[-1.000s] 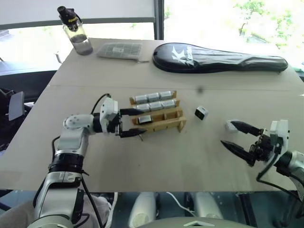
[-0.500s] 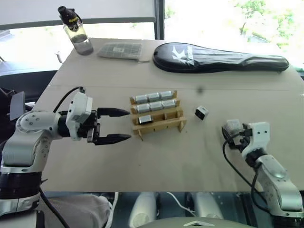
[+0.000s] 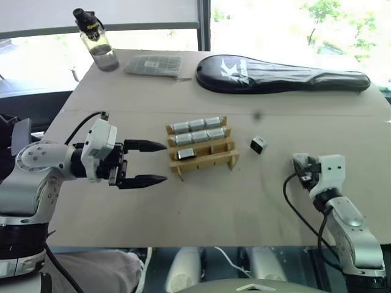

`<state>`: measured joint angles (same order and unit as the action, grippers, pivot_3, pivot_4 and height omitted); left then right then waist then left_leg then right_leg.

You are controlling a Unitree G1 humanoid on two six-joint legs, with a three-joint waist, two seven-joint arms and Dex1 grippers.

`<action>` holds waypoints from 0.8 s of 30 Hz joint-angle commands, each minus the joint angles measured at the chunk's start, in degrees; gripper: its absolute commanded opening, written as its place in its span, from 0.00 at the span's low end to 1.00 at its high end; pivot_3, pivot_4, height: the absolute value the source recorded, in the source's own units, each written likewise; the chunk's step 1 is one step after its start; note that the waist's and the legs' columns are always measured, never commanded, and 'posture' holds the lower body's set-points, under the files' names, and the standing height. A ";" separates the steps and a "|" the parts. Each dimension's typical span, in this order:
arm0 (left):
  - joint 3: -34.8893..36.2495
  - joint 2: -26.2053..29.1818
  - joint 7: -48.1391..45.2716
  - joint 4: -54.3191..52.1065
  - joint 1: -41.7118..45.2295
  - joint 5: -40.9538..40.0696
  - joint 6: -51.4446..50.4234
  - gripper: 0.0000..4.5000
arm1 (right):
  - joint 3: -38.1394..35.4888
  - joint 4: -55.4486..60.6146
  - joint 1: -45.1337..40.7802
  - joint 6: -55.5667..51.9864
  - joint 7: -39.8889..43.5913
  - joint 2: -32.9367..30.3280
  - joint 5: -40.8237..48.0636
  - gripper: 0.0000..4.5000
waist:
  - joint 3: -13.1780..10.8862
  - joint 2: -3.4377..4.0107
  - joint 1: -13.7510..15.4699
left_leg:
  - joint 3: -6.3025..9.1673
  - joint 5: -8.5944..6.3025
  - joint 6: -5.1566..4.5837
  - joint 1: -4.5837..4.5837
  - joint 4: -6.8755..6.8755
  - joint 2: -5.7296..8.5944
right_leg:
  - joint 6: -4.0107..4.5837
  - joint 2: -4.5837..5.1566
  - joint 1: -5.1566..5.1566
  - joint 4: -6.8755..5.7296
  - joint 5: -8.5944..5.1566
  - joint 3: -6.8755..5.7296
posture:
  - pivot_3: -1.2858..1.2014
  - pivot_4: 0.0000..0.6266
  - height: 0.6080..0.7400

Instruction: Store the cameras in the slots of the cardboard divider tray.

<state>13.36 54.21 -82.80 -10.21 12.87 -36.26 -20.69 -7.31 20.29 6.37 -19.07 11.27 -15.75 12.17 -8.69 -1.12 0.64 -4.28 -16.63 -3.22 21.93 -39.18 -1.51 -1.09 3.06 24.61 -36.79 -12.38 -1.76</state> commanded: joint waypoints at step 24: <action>0.02 0.05 -1.06 2.33 1.16 0.31 3.99 0.87 | -2.83 -0.06 -2.24 -6.90 0.45 -0.48 2.33 0.99 | 0.04 -0.07 -0.06 | -0.01 0.00 0.00 0.01 0.00 0.00 | 0.01 0.00 0.01 0.00 0.00 0.01 | 0.52 0.24 1.00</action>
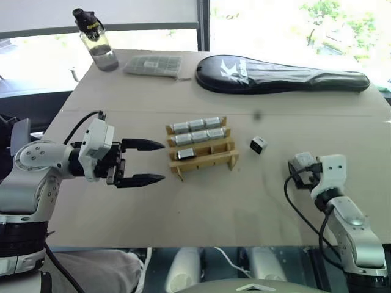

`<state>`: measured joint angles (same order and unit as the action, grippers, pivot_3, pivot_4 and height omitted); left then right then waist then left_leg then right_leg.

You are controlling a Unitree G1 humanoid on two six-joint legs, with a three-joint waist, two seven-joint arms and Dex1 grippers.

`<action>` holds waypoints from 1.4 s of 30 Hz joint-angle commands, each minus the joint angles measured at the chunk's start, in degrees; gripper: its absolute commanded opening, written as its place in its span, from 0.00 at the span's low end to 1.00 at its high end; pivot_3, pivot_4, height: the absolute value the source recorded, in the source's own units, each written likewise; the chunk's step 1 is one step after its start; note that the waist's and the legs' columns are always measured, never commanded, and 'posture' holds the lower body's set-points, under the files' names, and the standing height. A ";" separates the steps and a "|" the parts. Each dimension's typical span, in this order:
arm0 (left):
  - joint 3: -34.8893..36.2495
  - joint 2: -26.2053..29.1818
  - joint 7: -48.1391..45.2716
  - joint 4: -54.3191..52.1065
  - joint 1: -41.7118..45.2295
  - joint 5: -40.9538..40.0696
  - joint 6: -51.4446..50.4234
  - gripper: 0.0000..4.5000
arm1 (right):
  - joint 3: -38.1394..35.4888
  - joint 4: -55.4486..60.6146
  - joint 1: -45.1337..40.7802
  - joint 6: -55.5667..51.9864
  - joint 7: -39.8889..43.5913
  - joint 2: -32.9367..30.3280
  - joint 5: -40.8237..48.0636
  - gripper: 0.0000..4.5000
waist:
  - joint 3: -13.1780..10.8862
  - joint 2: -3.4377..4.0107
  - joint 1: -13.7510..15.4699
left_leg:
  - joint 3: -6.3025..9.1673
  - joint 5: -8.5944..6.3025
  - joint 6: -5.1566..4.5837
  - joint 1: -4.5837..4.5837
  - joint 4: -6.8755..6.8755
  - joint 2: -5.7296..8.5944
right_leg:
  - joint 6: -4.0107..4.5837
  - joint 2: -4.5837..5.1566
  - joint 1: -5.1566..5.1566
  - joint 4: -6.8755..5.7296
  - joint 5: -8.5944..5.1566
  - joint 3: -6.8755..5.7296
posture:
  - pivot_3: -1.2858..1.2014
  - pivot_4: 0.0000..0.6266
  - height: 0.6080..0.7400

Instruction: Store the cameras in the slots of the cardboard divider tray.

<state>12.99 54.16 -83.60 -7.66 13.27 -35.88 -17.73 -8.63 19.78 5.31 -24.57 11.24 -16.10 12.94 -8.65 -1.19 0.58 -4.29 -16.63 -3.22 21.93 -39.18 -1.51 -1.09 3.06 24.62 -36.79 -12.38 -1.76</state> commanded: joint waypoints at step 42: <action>-13.28 -11.81 6.26 4.66 20.55 -0.14 -14.17 0.87 | 29.75 -14.20 -31.95 66.49 7.49 -16.38 -44.04 0.42 | -0.12 -0.09 -1.26 | 0.01 0.01 0.01 0.12 -0.04 0.05 | -0.26 -0.06 0.09 0.03 0.12 0.03 | 0.52 0.24 1.00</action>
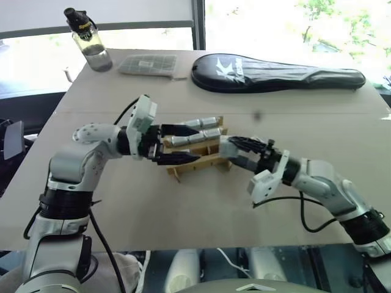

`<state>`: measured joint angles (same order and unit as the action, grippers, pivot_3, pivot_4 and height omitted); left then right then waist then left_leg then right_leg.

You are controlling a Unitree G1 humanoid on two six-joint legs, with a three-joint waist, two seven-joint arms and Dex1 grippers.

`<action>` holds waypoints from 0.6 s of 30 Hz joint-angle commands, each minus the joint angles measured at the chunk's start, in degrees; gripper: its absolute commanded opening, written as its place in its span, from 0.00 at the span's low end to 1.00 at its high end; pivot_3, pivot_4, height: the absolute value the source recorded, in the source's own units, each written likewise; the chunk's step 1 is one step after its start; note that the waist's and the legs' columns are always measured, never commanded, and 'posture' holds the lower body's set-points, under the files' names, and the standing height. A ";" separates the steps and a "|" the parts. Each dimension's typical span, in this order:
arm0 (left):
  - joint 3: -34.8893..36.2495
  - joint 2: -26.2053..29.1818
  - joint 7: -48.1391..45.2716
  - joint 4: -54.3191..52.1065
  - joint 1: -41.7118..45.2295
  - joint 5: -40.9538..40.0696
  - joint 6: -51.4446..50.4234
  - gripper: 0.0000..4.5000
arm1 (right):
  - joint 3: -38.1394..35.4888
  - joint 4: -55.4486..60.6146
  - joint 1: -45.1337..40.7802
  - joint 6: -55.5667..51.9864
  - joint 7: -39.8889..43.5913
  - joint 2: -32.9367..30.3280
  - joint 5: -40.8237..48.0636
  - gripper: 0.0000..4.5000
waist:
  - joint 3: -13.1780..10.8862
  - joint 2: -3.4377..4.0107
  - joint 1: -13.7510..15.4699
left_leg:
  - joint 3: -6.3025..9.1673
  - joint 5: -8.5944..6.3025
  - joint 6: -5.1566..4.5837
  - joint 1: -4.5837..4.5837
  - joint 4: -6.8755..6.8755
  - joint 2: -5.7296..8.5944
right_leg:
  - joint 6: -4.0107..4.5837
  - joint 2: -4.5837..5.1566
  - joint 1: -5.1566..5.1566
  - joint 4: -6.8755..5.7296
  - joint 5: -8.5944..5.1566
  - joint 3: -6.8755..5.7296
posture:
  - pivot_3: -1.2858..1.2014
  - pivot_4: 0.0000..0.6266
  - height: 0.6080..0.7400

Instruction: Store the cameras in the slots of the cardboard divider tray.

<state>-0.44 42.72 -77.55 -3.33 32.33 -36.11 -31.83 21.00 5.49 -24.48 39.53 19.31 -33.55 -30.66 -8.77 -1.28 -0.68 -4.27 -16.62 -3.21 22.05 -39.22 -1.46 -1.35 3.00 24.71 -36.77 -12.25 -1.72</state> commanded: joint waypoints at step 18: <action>0.42 -1.27 0.22 0.14 2.56 -0.85 -3.02 0.30 | 2.03 -2.28 -5.82 3.00 0.62 6.07 -2.54 0.42 | 0.00 0.00 -0.01 | -0.01 0.01 0.01 -0.02 -0.04 -0.01 | 0.01 0.02 -0.01 -0.05 0.00 -0.01 | 0.52 0.24 1.00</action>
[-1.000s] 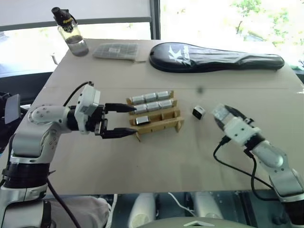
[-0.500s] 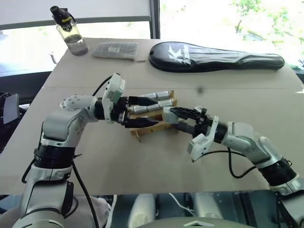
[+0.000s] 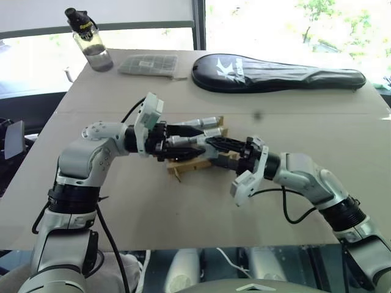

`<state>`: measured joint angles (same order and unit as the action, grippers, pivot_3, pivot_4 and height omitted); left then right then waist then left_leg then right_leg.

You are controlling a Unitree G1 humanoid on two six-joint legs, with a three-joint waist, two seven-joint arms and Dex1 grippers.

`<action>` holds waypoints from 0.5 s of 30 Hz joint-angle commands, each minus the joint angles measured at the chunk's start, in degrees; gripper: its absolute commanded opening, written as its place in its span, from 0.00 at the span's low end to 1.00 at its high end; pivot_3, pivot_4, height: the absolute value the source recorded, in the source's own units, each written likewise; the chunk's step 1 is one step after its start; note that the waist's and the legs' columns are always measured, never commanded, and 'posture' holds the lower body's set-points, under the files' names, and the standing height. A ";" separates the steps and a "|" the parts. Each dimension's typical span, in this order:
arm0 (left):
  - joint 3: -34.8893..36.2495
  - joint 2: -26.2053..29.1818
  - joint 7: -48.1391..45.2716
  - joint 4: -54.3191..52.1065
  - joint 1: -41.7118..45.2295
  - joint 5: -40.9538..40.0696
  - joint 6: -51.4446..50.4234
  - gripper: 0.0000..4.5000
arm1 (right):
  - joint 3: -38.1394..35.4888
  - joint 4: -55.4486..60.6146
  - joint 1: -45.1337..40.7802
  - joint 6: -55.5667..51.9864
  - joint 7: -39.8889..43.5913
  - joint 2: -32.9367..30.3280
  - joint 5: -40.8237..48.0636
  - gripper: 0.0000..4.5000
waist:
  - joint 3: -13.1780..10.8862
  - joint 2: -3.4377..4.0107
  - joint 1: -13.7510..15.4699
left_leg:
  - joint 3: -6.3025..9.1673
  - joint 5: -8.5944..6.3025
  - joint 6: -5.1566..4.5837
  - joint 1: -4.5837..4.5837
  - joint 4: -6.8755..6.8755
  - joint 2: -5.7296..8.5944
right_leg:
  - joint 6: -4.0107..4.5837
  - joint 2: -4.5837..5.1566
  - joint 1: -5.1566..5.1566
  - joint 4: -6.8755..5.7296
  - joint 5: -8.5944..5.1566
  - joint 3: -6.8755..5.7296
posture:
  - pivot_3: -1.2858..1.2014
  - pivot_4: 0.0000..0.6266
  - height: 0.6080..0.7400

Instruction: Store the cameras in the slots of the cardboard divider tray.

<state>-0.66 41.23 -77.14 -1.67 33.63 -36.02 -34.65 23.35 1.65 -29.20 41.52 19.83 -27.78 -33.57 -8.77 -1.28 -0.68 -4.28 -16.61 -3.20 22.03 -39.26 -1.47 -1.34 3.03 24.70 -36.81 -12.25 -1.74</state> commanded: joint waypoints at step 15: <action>1.13 -0.37 -0.69 -0.20 1.81 0.69 2.67 0.15 | -2.94 4.21 0.10 -0.69 -2.06 0.85 0.19 0.97 | 0.00 0.00 0.01 | 0.01 0.00 0.00 0.00 0.00 0.00 | 0.00 0.00 0.00 0.00 0.00 0.00 | 0.52 0.24 1.00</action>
<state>-0.70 41.07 -77.85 -1.57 33.92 -35.57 -34.47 22.46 3.39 -29.28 40.57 19.09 -26.96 -34.47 -8.77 -1.28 -0.67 -4.27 -16.61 -3.20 22.03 -39.26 -1.47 -1.34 3.02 24.70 -36.82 -12.25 -1.74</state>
